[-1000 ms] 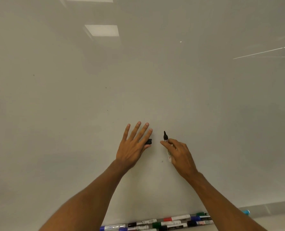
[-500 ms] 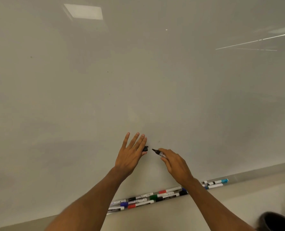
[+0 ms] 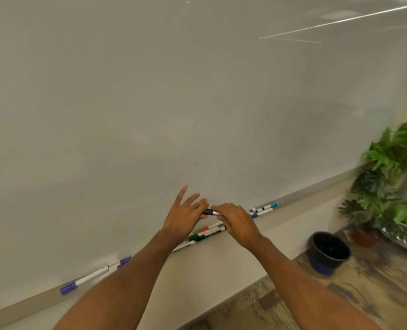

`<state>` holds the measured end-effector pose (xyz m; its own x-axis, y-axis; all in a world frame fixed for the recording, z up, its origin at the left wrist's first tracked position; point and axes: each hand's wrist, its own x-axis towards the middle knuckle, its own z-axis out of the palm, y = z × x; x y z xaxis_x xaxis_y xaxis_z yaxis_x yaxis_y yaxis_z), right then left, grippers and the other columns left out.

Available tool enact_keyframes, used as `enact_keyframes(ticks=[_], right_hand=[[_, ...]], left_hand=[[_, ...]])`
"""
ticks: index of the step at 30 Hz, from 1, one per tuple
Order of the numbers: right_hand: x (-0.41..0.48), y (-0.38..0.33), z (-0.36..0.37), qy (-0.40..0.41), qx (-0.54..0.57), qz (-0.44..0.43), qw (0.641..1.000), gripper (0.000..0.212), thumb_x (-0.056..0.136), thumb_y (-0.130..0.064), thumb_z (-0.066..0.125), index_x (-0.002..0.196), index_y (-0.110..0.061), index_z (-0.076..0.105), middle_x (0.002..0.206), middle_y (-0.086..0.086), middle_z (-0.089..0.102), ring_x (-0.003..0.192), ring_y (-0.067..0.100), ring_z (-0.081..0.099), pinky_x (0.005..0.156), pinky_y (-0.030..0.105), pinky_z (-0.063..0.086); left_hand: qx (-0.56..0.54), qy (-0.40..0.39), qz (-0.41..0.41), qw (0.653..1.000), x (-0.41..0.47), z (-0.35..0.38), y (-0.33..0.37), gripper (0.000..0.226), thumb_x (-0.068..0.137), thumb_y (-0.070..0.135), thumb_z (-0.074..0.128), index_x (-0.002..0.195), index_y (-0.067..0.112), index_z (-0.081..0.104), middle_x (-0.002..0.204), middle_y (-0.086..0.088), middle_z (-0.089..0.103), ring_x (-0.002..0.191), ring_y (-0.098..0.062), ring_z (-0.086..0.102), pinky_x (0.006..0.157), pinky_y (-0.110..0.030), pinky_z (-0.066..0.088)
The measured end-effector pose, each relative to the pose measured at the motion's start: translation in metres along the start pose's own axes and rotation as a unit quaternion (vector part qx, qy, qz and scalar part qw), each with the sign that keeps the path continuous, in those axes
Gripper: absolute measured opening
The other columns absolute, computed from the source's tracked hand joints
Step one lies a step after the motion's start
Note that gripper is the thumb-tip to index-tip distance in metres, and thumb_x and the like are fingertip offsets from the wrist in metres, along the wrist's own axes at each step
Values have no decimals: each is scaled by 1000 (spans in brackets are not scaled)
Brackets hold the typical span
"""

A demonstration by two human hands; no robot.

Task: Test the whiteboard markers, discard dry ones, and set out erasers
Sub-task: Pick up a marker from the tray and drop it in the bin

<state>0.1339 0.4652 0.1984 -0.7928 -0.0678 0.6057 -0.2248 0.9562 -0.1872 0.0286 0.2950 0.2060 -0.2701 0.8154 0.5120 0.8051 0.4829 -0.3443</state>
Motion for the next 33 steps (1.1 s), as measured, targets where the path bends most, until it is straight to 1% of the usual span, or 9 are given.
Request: enact_keyframes(ticks=[3,5,8,11,15,20,28,31,33], right_hand=[[-29,5,-8,-13,29,56,998,28,88,-5,61,115,-12,66,99,10,71,88,27,65,74,40,54],[-47,11,-14,-5,38,87,995,27,85,-1,62,109,-11,69,96,11,71,87,28,65,73,42,55],[-66,26,-26,-14,32,131,991,30,85,1,61,110,-13,70,99,11,71,90,28,65,78,37,54],[-89,49,-37,-46,17,194,980,32,90,-1,57,115,-18,67,101,10,69,93,23,63,74,19,41],[-122,83,-51,-63,0,229,971,31,92,-4,54,118,-16,65,101,11,69,94,24,59,77,29,44],[-145,132,-81,-78,-12,240,968,27,93,-4,54,116,-11,66,102,15,68,94,27,61,80,32,46],[-181,222,-115,-125,-27,266,956,23,91,-9,58,111,-16,66,96,8,70,89,24,62,77,39,50],[-196,250,-118,-117,-90,292,945,27,91,-15,59,118,-15,64,96,8,72,89,26,64,83,37,49],[-208,267,-119,-102,-110,333,931,29,90,-19,61,120,-17,62,98,5,71,93,23,64,84,34,48]], left_hand=[[-34,-69,-11,997,5,10,28,20,76,31,83,90,26,70,76,7,73,76,-17,70,117,-42,6],[-44,-102,-3,994,14,10,47,11,92,34,65,93,24,69,73,4,72,67,-18,68,115,-37,1],[-46,-145,20,988,33,10,83,36,103,43,38,117,22,62,99,-3,73,89,-22,67,106,-36,5],[-70,-167,42,983,53,18,113,37,103,46,34,122,26,58,107,0,70,98,-20,59,98,-35,9],[-96,-193,67,974,80,37,156,35,102,46,36,114,23,60,101,2,71,93,-21,50,92,-33,15],[-124,-170,70,975,120,57,210,35,103,40,36,114,19,61,102,-3,71,97,-27,50,88,-32,16],[-153,-175,121,965,188,93,277,33,102,45,37,113,24,60,103,3,69,101,-19,60,104,-39,13],[-208,-171,97,958,199,112,307,53,97,59,29,125,21,55,122,2,62,121,-18,50,112,-44,11],[-225,-180,67,955,207,122,324,77,90,68,11,140,19,43,144,0,47,136,-19,37,116,-46,8]])
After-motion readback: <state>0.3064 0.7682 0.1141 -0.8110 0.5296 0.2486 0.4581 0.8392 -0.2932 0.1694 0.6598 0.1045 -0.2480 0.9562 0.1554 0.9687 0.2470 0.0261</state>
